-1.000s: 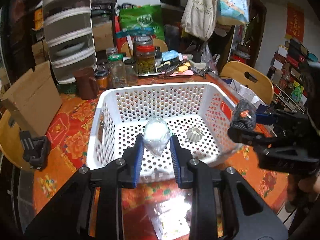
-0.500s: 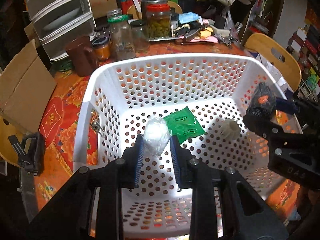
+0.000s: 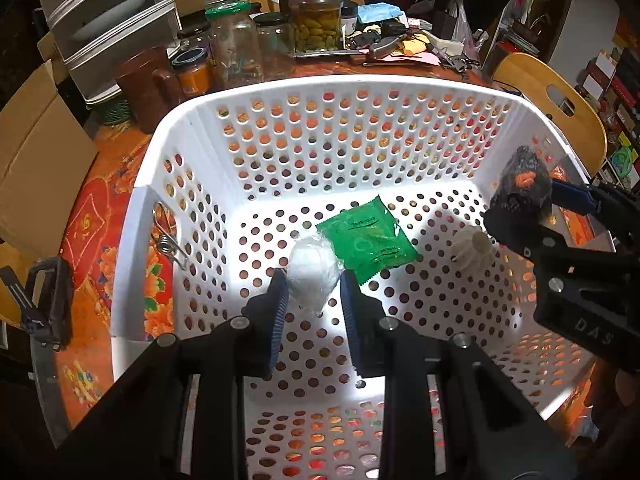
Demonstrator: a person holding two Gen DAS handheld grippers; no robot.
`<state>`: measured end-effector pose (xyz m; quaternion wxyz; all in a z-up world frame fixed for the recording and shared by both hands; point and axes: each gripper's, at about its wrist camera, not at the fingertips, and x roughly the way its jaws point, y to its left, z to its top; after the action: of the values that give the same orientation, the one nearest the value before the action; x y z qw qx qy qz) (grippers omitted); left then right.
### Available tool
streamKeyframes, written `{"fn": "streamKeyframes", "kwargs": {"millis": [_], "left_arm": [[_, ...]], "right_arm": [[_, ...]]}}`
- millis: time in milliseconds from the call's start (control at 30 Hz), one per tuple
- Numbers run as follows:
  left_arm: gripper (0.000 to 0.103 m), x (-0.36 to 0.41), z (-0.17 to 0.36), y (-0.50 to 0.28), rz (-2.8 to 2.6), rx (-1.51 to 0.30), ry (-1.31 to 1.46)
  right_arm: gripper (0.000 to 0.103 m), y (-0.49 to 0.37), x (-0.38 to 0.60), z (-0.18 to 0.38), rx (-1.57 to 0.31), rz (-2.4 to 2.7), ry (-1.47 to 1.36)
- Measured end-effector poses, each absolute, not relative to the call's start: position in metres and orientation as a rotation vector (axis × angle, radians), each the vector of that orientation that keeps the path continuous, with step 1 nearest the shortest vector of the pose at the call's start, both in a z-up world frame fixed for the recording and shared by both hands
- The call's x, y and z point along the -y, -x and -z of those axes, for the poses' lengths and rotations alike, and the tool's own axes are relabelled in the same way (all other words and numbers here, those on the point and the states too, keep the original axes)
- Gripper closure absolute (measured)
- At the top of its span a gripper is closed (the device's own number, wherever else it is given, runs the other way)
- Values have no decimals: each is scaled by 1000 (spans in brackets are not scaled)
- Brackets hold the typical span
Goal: Organize soft objects
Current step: 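Open both tools to drop the white bundle and black knitted item into the basket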
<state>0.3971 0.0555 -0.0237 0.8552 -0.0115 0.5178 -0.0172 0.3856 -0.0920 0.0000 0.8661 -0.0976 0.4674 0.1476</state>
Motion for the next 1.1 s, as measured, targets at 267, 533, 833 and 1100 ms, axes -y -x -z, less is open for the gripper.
{"fn": "streamKeyframes", "kwargs": {"millis": [267, 533, 833, 1100], "left_arm": [[51, -57, 15, -390, 61, -1046, 55], [19, -51, -15, -366, 59, -944, 17], [12, -50, -50, -324, 91, -858, 55], [11, -48, -77, -265, 89, -783, 44]], "right_arm": [[13, -376, 94, -8, -941, -321, 202], [0, -356, 107, -37, -872, -324, 190], [0, -321, 131, -61, -812, -331, 156], [0, -281, 145, -76, -744, -328, 135]]}}
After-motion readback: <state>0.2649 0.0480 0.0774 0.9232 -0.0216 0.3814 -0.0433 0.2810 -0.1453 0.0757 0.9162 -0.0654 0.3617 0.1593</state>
